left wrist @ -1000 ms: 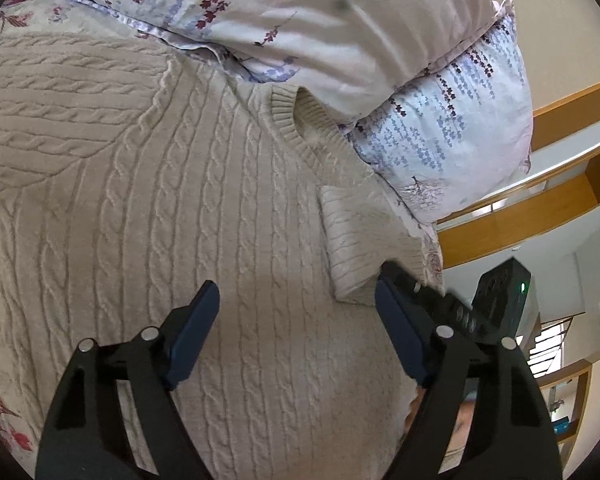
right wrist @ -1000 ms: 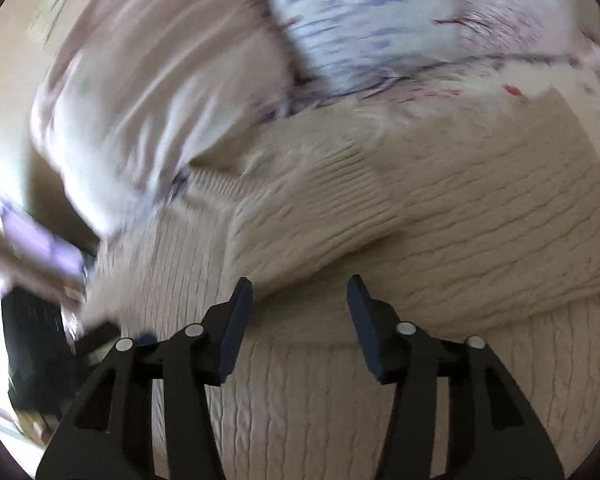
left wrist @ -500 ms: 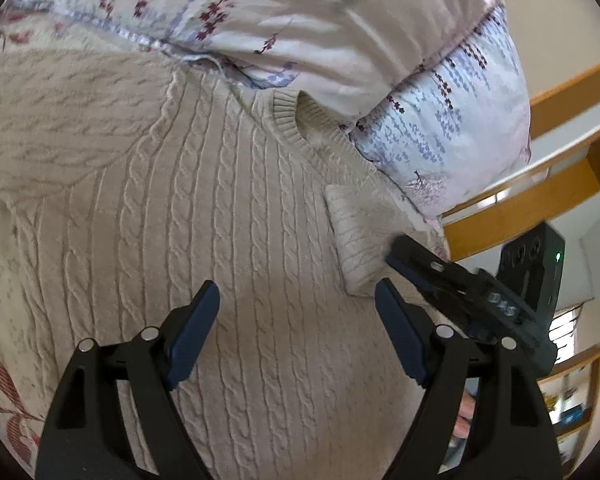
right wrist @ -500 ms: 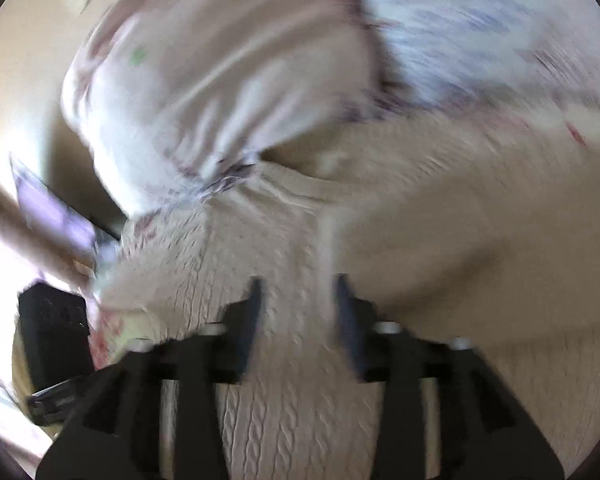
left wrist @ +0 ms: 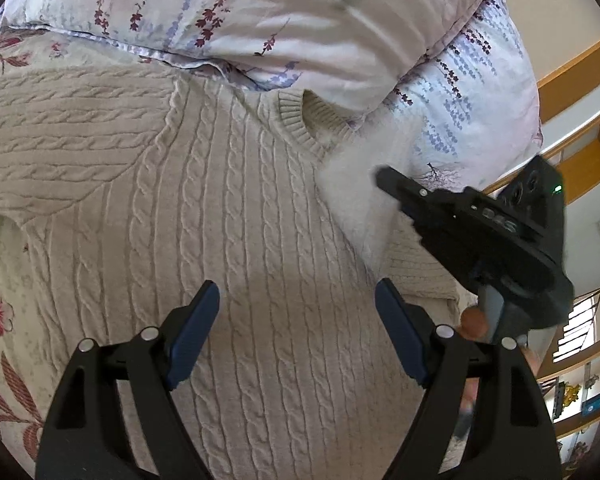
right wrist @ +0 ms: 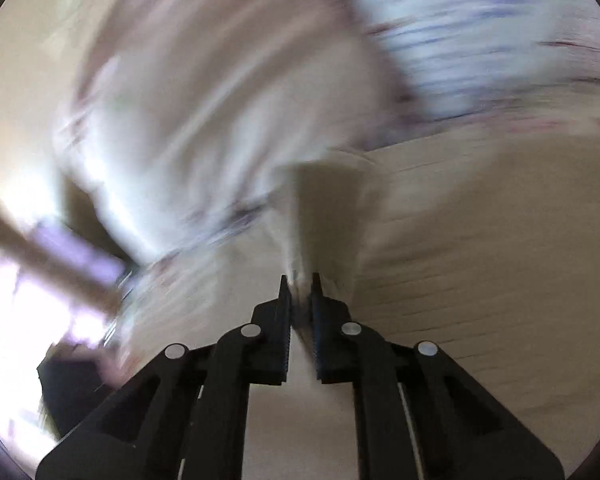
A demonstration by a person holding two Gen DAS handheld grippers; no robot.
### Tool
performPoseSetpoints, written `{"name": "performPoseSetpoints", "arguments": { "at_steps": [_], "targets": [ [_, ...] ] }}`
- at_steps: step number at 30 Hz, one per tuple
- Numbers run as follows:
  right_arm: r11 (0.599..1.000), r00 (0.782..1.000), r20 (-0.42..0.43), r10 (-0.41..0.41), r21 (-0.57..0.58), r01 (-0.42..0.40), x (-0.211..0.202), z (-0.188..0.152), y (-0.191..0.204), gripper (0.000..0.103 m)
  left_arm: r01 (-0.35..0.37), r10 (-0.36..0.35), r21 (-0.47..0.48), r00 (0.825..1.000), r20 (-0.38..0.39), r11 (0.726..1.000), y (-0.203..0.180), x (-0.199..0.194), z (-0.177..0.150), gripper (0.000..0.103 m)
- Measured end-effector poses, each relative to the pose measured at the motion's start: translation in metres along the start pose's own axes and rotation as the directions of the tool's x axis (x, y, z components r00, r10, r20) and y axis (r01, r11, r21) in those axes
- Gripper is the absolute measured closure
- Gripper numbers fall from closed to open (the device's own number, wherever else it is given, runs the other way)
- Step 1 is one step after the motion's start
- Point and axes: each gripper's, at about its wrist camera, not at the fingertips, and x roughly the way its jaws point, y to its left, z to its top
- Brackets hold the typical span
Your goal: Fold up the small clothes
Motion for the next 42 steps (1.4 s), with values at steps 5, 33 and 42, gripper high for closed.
{"name": "performPoseSetpoints", "arguments": {
  "at_steps": [5,33,42],
  "targets": [
    [0.998,0.999,0.0,-0.033,0.048,0.033,-0.028,-0.026,-0.014,0.054,0.039,-0.04,-0.019,0.999,-0.006,0.999,-0.002,0.005,0.002,0.029],
    [0.798,0.831,0.298,-0.47,0.546,0.255,-0.17,-0.091,-0.156,0.094,-0.028,0.036,-0.153,0.998,0.05,0.988,0.048,0.0,0.024,0.061],
    [0.785,0.884,0.301,-0.359,0.609,0.111,-0.173,-0.097,-0.171,0.078,0.076,-0.067,-0.259,0.997,0.044,0.963,0.052,0.003,0.03,0.04]
  ]
}}
